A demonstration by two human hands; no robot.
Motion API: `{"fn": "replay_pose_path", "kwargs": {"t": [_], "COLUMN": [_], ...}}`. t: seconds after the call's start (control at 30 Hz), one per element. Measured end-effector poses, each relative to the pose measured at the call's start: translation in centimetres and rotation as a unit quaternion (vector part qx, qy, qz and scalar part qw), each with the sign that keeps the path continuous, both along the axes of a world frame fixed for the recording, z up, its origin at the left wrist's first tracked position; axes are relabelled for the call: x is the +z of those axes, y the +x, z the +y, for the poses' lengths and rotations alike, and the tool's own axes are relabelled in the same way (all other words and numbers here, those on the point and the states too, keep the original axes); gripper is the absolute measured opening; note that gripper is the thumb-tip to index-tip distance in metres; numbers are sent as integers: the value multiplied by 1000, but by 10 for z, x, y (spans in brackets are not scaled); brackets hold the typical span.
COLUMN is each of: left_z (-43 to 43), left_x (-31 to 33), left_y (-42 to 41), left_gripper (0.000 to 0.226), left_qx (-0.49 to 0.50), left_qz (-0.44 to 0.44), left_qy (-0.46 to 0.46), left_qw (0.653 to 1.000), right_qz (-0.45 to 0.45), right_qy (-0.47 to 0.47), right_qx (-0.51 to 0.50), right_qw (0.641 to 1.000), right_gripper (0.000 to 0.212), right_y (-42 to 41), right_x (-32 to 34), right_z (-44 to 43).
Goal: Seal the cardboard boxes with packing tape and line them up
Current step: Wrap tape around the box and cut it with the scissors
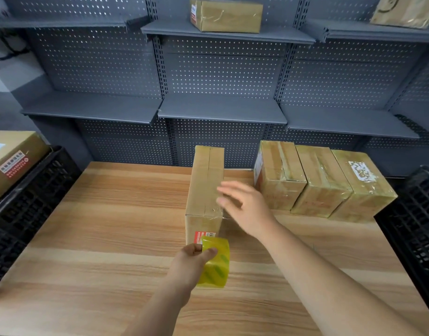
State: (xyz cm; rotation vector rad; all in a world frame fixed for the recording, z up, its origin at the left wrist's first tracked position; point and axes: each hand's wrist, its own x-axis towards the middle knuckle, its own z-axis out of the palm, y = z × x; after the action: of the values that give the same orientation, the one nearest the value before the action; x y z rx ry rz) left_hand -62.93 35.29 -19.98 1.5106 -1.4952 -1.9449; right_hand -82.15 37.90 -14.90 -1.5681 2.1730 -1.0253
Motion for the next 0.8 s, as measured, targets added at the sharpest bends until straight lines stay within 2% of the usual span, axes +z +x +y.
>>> {"fn": "replay_pose_path", "kwargs": {"t": [0.07, 0.2, 0.37, 0.47, 0.57, 0.63, 0.7, 0.8], "left_z": [2, 6, 9, 8, 6, 6, 5, 3], "left_x": [0, 3, 11, 14, 11, 10, 9, 7], "left_y": [-1, -1, -2, -5, -6, -7, -9, -14], "left_gripper": [25, 45, 33, 27, 26, 25, 26, 27], "left_qx": [0, 13, -27, -32, -22, -25, -22, -10], "left_qz": [-4, 11, 35, 25, 20, 22, 23, 20], "left_qy": [2, -4, -13, -39, -36, -30, -34, -38], "left_qw": [1000, 1000, 999, 998, 999, 999, 999, 999], "right_qz": [62, -10, -12, -81, -201, -204, -165, -107], "right_qy": [46, 15, 30, 28, -52, -60, 15, 151], "right_qx": [66, 51, 58, 32, -67, -188, -300, -411], "right_qw": [995, 999, 998, 996, 976, 959, 939, 893], "right_gripper": [45, 45, 46, 52, 49, 41, 38, 28], "right_y": [6, 5, 7, 7, -3, -22, -49, -78], "right_x": [-9, -23, -20, -10, -5, -25, -67, -139], "right_z": [2, 0, 4, 10, 32, 62, 103, 171]}}
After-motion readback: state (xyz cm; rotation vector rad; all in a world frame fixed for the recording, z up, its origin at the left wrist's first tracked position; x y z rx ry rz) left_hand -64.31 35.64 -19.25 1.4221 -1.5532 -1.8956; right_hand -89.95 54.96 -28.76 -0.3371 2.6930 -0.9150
